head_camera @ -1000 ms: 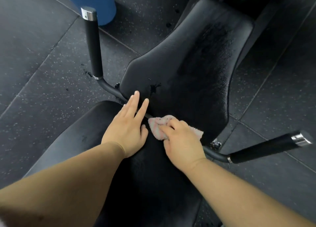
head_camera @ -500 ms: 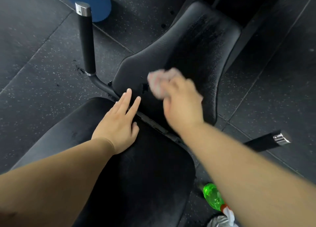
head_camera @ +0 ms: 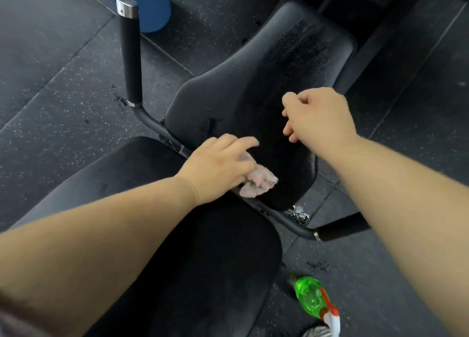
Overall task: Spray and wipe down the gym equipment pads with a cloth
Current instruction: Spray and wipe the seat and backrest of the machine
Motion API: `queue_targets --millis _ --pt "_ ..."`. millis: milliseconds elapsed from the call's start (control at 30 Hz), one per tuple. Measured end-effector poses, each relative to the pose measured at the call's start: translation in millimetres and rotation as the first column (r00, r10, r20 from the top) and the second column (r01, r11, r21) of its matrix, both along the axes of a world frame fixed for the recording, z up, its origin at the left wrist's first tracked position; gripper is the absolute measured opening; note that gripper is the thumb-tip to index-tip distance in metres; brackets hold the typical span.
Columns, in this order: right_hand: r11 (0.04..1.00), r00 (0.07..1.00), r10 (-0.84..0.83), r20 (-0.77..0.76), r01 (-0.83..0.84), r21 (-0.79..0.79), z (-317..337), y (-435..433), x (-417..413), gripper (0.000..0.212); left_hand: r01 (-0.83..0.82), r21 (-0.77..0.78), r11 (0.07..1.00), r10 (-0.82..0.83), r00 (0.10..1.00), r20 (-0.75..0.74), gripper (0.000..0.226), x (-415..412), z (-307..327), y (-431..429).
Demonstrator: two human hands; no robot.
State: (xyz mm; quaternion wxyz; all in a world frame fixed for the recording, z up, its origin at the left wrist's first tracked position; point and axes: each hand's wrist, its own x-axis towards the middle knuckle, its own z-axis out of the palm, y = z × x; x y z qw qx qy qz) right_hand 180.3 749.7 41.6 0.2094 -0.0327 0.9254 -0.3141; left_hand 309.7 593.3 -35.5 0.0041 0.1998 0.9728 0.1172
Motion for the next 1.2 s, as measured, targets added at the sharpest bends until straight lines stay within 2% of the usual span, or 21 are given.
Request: queue_targets --millis 100,167,200,267,300,333,400,467,533,567,600,633,733,767,833,933,1000,1033,1133,1167,1200 --pt "0.998 0.955 0.039 0.293 -0.052 0.036 2.9 -13.3 -24.6 0.048 -0.093 -0.027 0.995 0.091 0.993 -0.077 0.020 -7.6 -5.3 -14.1" --pt "0.996 0.935 0.057 0.350 -0.079 0.047 4.1 -14.6 -29.7 0.053 -0.377 0.043 0.925 0.380 0.919 -0.104 0.021 -9.5 -2.4 -27.8" --pt "0.995 0.936 0.068 0.346 -0.090 0.048 3.0 -14.9 -30.0 0.056 -0.581 0.113 0.806 0.590 0.806 -0.058 0.020 -13.3 0.8 -32.8" --pt "0.994 0.948 0.061 0.313 -0.085 0.063 -1.1 -14.5 -27.6 0.059 -0.895 0.218 0.389 0.904 0.416 0.094 0.021 -26.3 2.7 -34.9" --pt "0.992 0.951 0.066 0.303 -0.094 0.079 -2.4 -15.7 -29.2 0.059 -0.948 0.249 0.197 0.956 0.242 0.165 0.023 -34.5 1.8 -28.4" --pt "0.991 0.952 0.066 0.300 -0.097 0.090 -2.7 -15.5 -28.2 0.060 -0.962 0.249 0.114 0.967 0.165 0.196 0.026 -39.2 0.9 -16.7" --pt "0.988 0.947 0.083 0.310 -0.118 0.095 -2.6 -15.1 -30.8 0.060 -0.951 0.251 0.179 0.958 0.227 0.175 0.038 -36.2 -1.5 13.6" --pt "0.983 0.941 0.112 0.320 -0.152 0.102 -2.8 -12.1 -34.2 0.060 -0.877 0.257 0.406 0.873 0.455 0.174 0.045 -17.8 -8.2 36.4" --pt "0.981 0.933 0.116 0.341 -0.162 0.108 -3.2 -9.4 -35.5 0.060 -0.678 0.254 0.690 0.667 0.732 0.140 0.041 5.4 -9.1 34.6" --pt "0.979 0.929 0.119 0.351 -0.169 0.114 -2.6 -8.4 -35.7 0.061 -0.576 0.230 0.784 0.566 0.816 0.115 0.039 11.3 -8.9 22.4" --pt "0.977 0.924 0.122 0.363 -0.176 0.119 -1.2 -9.8 -37.0 0.061 -0.550 0.223 0.805 0.540 0.835 0.110 0.036 8.8 -5.9 7.0" --pt "0.977 0.919 0.117 0.377 -0.175 0.123 -0.6 -10.8 -38.4 0.061 -0.623 0.235 0.746 0.615 0.780 0.114 0.033 1.4 -2.8 -7.8" --pt "0.974 0.902 0.102 0.419 -0.176 0.142 1.8 -12.5 -41.3 0.061 -0.934 0.255 0.251 0.928 0.307 0.211 0.024 -32.8 0.5 -46.4" --pt "0.972 0.897 0.101 0.430 -0.181 0.149 2.1 -13.0 -42.0 0.061 -0.952 0.244 0.185 0.946 0.240 0.216 0.022 -36.3 -0.4 -48.2" --pt "0.968 0.890 0.105 0.444 -0.195 0.161 3.4 -14.0 -43.9 0.060 -0.939 0.259 0.225 0.923 0.291 0.253 0.023 -28.2 -1.7 -27.5" --pt "0.966 0.884 0.105 0.455 -0.198 0.164 5.0 -14.1 -44.8 0.060 -0.833 0.313 0.456 0.794 0.540 0.279 0.033 10.3 -2.2 22.5" --pt "0.967 0.885 0.093 0.455 -0.190 0.170 4.3 -14.1 -45.4 0.061 -0.783 0.334 0.524 0.743 0.612 0.269 0.026 13.5 -1.9 11.1" --pt "0.966 0.884 0.097 0.457 -0.194 0.170 3.7 -14.7 -44.8 0.061 -0.807 0.356 0.470 0.787 0.566 0.245 0.021 5.4 -0.4 -5.8" --pt "0.969 0.888 0.106 0.446 -0.194 0.155 1.7 -12.3 -44.7 0.061 -0.936 0.330 0.124 0.951 0.206 0.229 0.020 -29.9 4.7 -59.0" --pt "0.969 0.889 0.109 0.446 -0.196 0.153 1.5 -12.6 -44.1 0.061 -0.949 0.300 0.098 0.955 0.174 0.239 0.020 -35.8 3.1 -64.9" --pt "0.967 0.887 0.111 0.447 -0.199 0.156 2.0 -13.0 -43.7 0.061 -0.952 0.274 0.136 0.949 0.204 0.239 0.018 -38.5 2.0 -60.4"
